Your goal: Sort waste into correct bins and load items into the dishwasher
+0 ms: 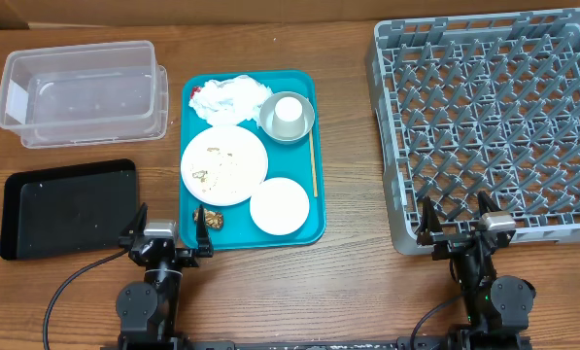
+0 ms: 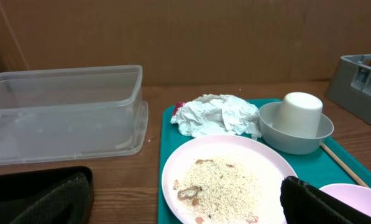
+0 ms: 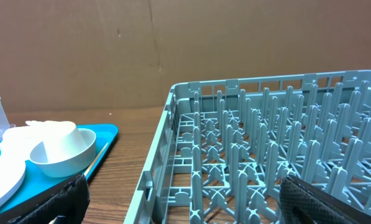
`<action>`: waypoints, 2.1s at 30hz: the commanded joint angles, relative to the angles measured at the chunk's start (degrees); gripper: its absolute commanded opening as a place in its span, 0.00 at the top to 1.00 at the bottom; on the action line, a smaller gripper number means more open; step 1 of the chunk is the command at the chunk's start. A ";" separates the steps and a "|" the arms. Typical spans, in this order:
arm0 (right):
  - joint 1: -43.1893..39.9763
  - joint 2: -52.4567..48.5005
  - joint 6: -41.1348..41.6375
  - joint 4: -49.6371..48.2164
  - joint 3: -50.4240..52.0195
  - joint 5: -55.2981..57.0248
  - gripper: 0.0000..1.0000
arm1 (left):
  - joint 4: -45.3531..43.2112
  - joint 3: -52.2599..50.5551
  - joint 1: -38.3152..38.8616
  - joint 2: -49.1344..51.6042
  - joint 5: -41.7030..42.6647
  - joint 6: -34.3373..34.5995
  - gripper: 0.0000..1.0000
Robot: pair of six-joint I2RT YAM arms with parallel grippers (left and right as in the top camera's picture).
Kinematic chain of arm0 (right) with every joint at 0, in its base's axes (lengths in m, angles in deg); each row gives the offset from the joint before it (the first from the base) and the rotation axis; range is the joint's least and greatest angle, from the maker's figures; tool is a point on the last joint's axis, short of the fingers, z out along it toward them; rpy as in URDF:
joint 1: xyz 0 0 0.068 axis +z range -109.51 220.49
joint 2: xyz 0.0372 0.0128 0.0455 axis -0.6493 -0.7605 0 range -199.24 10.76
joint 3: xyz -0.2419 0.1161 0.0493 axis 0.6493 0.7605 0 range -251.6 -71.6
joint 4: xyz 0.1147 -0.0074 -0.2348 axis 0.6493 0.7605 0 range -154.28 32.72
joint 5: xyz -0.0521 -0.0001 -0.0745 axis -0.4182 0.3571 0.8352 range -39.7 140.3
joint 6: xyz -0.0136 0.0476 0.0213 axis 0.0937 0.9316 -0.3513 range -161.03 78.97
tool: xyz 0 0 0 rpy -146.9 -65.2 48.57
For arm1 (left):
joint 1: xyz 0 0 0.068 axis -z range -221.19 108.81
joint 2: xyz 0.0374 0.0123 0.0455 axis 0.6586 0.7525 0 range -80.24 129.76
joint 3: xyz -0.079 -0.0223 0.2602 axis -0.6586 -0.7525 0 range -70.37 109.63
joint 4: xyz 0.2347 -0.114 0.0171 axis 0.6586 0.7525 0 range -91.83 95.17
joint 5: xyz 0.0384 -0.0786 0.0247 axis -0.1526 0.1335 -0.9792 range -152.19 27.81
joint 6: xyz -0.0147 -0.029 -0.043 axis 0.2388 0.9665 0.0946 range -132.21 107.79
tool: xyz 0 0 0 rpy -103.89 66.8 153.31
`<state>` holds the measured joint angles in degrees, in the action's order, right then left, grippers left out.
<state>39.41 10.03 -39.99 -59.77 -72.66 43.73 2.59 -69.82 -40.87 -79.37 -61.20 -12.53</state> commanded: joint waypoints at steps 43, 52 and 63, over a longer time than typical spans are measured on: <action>-0.17 0.57 -0.42 -0.24 0.59 0.48 0.00 | -16.52 0.72 -0.31 -0.55 44.11 47.10 0.00; -0.17 0.57 -0.42 -0.22 0.59 0.48 0.00 | 1.44 18.34 -0.31 6.69 44.70 33.53 0.00; -0.17 0.57 -0.42 -0.24 0.59 0.48 0.00 | 38.84 49.20 -0.31 42.56 45.53 10.62 0.00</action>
<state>39.41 10.03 -39.99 -59.74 -72.66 43.73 39.84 -24.92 -40.92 -42.02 -16.72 4.96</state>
